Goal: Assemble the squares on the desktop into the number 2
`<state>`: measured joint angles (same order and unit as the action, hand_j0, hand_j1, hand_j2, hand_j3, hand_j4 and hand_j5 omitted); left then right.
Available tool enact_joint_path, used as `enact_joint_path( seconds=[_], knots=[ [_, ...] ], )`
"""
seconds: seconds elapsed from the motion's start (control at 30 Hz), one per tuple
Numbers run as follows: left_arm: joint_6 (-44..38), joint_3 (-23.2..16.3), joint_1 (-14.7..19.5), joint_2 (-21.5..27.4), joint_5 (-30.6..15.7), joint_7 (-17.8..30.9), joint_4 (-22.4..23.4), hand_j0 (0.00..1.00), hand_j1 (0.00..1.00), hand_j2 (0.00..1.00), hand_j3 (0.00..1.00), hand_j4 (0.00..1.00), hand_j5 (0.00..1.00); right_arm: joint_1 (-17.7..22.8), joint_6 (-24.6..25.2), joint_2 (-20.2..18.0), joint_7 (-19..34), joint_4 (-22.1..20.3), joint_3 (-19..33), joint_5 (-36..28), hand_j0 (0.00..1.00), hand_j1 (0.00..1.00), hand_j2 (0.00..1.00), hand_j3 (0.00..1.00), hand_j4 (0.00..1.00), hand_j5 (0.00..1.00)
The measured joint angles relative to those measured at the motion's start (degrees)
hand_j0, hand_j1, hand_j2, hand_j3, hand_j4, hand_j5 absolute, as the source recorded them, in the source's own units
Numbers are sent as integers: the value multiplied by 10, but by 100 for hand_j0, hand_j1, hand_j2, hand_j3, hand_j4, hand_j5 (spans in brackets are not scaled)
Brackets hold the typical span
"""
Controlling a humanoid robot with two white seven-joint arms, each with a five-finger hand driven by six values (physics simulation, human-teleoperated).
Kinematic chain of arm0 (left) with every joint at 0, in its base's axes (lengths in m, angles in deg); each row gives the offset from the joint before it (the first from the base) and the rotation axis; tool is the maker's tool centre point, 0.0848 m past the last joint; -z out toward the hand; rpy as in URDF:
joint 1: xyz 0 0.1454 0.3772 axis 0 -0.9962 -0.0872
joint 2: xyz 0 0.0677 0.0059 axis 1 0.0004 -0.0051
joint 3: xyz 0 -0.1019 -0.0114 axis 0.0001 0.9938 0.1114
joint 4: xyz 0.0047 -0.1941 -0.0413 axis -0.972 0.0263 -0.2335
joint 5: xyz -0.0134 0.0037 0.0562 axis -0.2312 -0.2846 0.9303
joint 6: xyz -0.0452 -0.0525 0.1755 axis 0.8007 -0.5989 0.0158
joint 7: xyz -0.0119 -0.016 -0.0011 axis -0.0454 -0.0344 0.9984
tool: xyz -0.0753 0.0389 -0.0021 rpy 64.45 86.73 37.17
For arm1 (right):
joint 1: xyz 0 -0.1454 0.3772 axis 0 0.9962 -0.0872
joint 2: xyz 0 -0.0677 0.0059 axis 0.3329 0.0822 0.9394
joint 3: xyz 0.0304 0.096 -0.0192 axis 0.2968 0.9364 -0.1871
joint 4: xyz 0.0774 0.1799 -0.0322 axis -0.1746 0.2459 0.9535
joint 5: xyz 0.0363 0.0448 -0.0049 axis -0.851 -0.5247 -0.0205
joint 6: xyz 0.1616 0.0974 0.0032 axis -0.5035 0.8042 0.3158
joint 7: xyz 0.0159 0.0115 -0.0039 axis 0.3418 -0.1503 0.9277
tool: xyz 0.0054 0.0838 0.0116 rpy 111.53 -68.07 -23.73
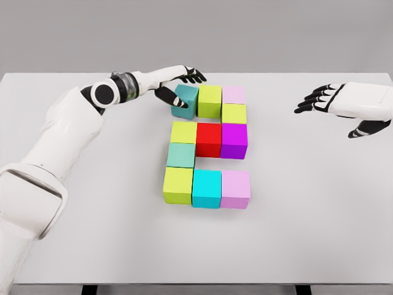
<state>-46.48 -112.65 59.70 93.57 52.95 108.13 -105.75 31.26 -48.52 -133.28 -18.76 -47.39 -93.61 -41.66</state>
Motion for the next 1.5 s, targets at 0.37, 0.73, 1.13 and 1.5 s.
enact_joint_path(
  seconds=[0.37, 0.73, 1.13, 1.5],
  knots=[
    [-1, 1, 2, -8, 0, -11, 10, 79, 79, 79, 79, 79, 79, 15, 0, -38, 0, -1, 6, 0, 100, 100, 100, 100, 100, 100],
    [-6, 3, 10, -15, 0, -17, 23, 79, 79, 79, 79, 79, 79, 7, 0, -34, 0, 1, 14, 0, 100, 100, 100, 100, 100, 100],
    [-1, 3, 5, -3, -6, -15, 2, 79, 79, 79, 79, 79, 79, 5, 0, -32, 0, 0, 16, 2, 100, 100, 100, 100, 100, 100],
    [29, -51, -16, 114, -83, -12, -147, 96, 96, 96, 96, 96, 96, -3, 0, -18, 0, -1, 19, 3, 100, 100, 100, 100, 100, 100]
  ],
)
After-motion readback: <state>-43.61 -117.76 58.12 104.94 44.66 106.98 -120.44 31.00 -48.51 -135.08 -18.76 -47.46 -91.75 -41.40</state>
